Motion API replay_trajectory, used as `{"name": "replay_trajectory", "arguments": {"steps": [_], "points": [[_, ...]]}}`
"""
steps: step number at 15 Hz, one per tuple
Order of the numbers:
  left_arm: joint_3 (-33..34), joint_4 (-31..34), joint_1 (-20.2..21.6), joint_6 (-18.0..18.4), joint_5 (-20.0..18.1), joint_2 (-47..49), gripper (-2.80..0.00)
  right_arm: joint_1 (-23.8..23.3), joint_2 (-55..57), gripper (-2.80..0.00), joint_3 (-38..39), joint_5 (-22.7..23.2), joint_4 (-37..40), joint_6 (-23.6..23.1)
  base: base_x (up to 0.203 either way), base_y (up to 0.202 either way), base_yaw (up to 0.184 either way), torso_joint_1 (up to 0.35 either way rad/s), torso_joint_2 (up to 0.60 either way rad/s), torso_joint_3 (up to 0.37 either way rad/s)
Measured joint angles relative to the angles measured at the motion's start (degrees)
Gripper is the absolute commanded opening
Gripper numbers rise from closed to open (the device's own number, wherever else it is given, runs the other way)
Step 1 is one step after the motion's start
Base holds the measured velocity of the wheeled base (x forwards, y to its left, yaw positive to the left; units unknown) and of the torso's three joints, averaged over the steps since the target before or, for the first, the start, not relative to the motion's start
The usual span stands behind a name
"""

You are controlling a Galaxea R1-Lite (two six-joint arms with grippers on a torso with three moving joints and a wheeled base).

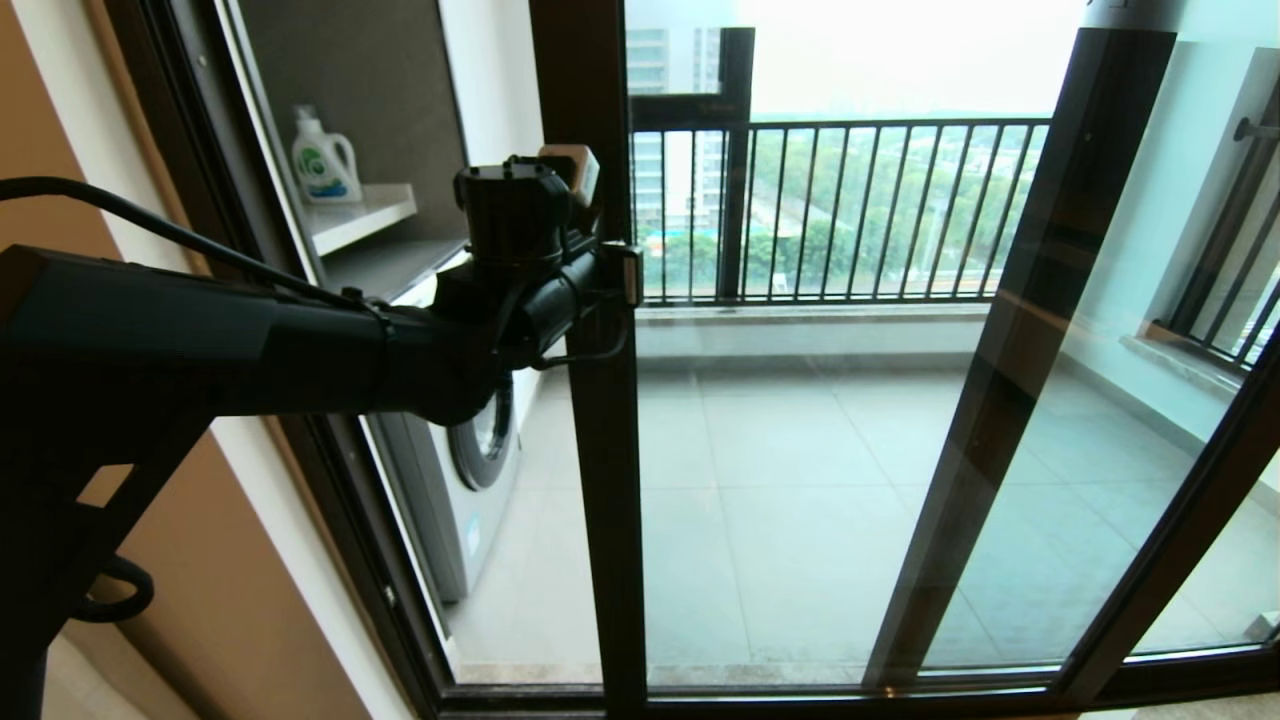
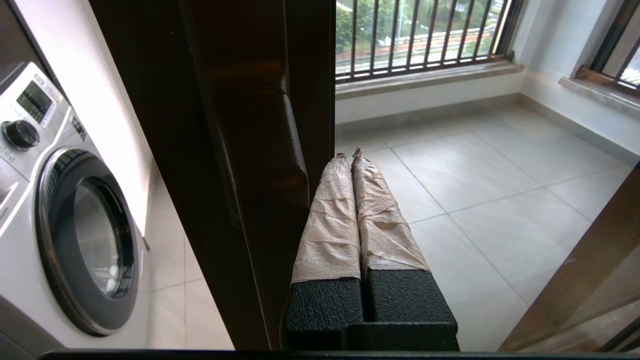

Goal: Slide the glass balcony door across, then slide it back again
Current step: Close the slid door

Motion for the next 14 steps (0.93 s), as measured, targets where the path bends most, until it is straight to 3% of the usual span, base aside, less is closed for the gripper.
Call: {"name": "replay_trajectory", "arguments": {"steps": [14], "points": [[10.1, -0.4, 4.3, -2.4, 0.0, -7.1, -2.80, 0.0, 0.0, -2.80, 0.0, 0.0, 0.0, 0.0, 0.000, 0.000, 0.000, 0.000, 0.00, 0.000]]}}
